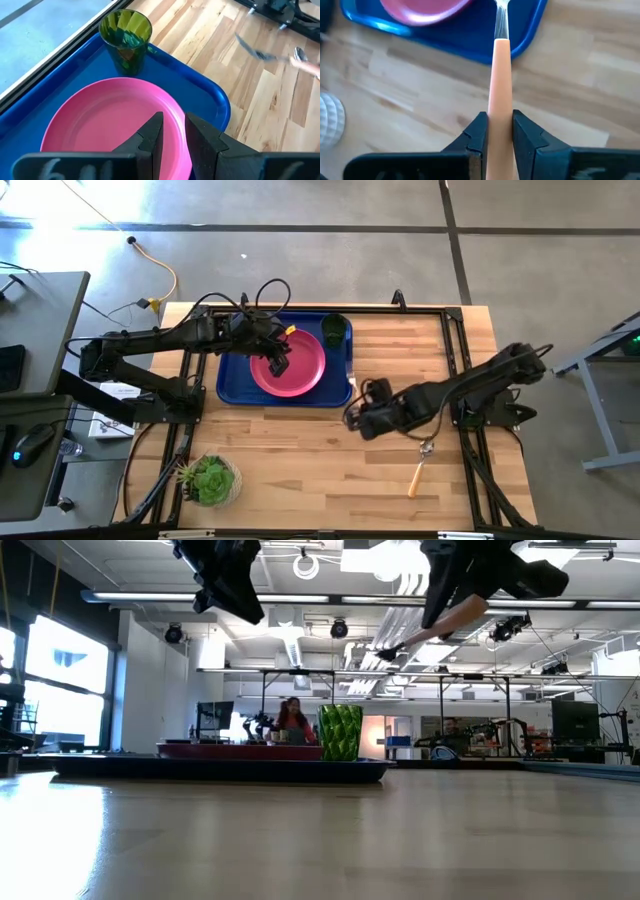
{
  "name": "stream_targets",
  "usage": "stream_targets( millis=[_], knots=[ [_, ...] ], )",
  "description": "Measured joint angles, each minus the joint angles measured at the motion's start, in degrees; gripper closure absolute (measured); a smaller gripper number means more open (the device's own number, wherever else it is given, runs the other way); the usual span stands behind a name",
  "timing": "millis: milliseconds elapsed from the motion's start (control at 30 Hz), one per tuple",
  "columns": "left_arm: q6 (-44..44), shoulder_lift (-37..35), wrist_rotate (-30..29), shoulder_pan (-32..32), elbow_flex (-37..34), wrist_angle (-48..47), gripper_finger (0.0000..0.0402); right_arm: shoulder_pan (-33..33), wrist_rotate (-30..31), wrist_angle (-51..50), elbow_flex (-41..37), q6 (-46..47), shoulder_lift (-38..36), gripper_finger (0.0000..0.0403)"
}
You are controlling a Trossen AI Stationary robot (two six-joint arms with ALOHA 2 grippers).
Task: Pick and place plate/cup/fork/spoon on tray
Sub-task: Move the orange fork to the center of the table
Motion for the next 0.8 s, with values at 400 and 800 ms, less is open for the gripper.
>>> stream_targets(
  millis=[400,800],
  knots=[
    [-0.44,0.0,-1.86,0.02,0.0,-0.25,0.0332,4.14,-4.55,-0.99,8.57,11.97,13.34,0.0362],
    [0.7,0.0,-2.27,0.02,-0.01,-0.21,0.0332,8.39,-8.98,-2.19,13.61,28.08,23.96,0.0361]
  ],
)
